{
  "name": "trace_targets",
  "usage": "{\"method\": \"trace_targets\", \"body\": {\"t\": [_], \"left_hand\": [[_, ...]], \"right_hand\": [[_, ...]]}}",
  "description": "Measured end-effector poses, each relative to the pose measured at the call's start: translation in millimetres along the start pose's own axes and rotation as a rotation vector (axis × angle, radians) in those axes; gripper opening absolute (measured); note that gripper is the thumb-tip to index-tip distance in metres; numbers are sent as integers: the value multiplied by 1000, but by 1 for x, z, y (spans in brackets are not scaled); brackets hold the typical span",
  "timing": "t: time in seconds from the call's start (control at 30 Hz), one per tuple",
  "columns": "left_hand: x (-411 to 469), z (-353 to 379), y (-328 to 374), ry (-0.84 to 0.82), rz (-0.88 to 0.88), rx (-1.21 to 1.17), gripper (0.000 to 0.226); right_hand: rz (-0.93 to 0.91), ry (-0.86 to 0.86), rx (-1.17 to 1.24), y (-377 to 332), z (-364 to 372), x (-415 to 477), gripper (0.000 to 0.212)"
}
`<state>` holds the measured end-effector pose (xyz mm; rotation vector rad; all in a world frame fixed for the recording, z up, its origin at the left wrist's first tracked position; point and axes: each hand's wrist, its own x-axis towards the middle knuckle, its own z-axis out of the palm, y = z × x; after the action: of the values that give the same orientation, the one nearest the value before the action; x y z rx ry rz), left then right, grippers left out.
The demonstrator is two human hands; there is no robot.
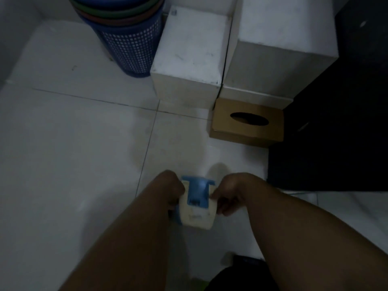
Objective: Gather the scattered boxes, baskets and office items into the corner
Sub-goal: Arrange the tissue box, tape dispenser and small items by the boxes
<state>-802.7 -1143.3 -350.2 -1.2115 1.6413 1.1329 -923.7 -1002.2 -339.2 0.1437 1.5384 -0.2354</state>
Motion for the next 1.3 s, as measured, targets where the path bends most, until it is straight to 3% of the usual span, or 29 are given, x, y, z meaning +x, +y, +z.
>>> {"method": "trace_targets", "body": {"t": [0.07, 0.13, 0.23, 0.3, 0.43, 0.57, 0.83, 0.93, 1.13, 1.3], "left_hand": [[2, -29, 18, 79, -6, -206, 13], [0, -58, 38, 180, 21, -268, 14], [3, -92, 62, 372, 171, -139, 21], [4, -106, 73, 477, 258, -185, 26], [16, -119, 89, 589, 348, -257, 28], [27, -121, 93, 603, 420, -290, 27], [38, -95, 102, 581, 468, -313, 34], [36, -93, 101, 548, 478, -270, 40], [17, -83, 106, 438, 547, 59, 42], [6, -57, 92, 567, 603, 312, 49]], "right_hand": [[-92, 49, 101, -30, -8, -10, 25], [-200, 128, 235, -58, -13, -15, 25], [-338, 247, 304, -90, -14, -20, 22], [-399, 312, 348, -109, -20, -20, 22], [-463, 482, 320, -133, -31, -10, 37], [-529, 670, 309, -149, -38, -9, 30], [-519, 848, 116, -154, -54, 2, 25], [-502, 959, -114, -151, -55, 4, 22], [-527, 1125, -610, -147, -47, -7, 22], [-655, 1195, -744, -121, -47, -26, 20]]}}
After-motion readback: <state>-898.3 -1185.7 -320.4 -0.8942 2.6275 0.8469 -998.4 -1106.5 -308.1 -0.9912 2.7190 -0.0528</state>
